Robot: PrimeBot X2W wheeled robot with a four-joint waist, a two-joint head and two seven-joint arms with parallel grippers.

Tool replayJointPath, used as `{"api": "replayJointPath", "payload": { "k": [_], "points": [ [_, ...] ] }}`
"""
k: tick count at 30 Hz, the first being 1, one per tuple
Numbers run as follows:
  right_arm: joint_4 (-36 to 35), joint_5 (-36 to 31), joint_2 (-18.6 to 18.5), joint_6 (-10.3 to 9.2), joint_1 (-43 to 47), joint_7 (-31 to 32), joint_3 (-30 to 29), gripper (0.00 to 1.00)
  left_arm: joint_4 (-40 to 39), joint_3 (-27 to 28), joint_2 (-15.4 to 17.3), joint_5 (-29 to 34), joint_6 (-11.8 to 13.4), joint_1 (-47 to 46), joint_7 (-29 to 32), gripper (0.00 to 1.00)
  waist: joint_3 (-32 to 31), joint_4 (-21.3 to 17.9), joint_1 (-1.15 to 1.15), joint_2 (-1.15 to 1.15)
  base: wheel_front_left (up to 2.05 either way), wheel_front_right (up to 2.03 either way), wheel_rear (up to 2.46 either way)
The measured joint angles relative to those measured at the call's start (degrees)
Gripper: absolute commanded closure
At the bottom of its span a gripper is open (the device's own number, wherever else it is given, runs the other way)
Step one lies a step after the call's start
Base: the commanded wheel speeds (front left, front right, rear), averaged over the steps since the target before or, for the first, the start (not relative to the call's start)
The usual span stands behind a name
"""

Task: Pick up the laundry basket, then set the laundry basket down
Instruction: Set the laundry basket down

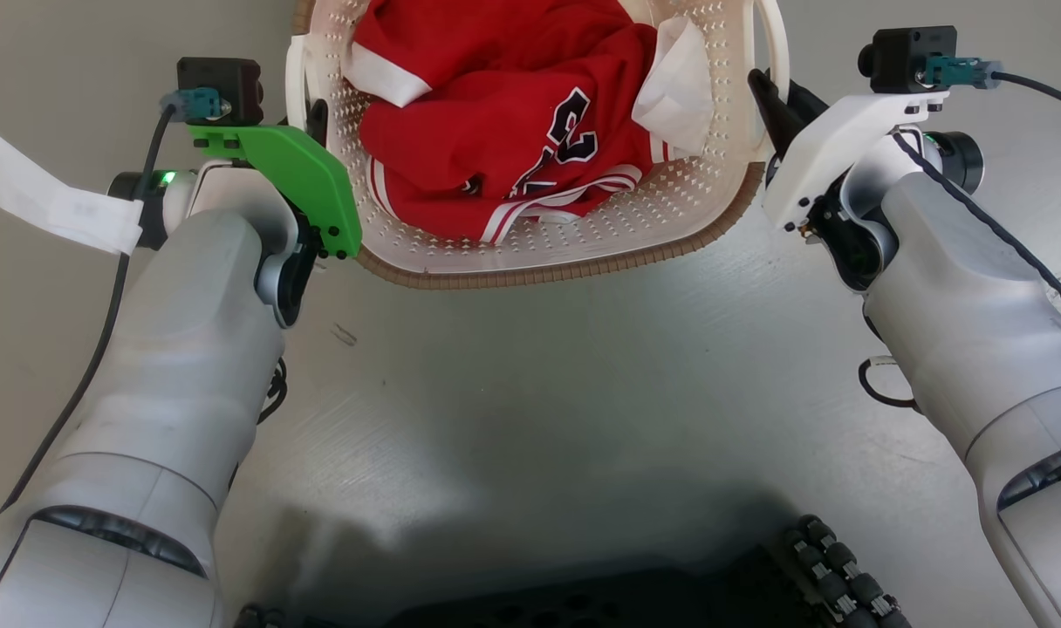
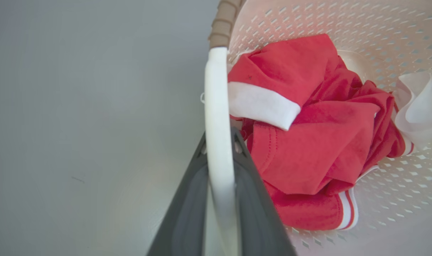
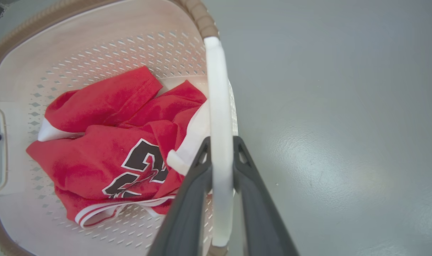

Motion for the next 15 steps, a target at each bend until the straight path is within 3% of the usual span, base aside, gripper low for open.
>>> {"api": "replayJointPath", "payload": {
  "k": [15],
  "points": [
    [2.1, 0.0, 0.8, 0.32, -0.4, -0.2, 0.4, 1.0, 2.3, -0.3, -0.4, 0.0, -0.5, -0.4, -0.5, 1.0, 2.2, -0.1, 0.0, 0.0, 0.0, 0.0, 0.0]
  ]
}}
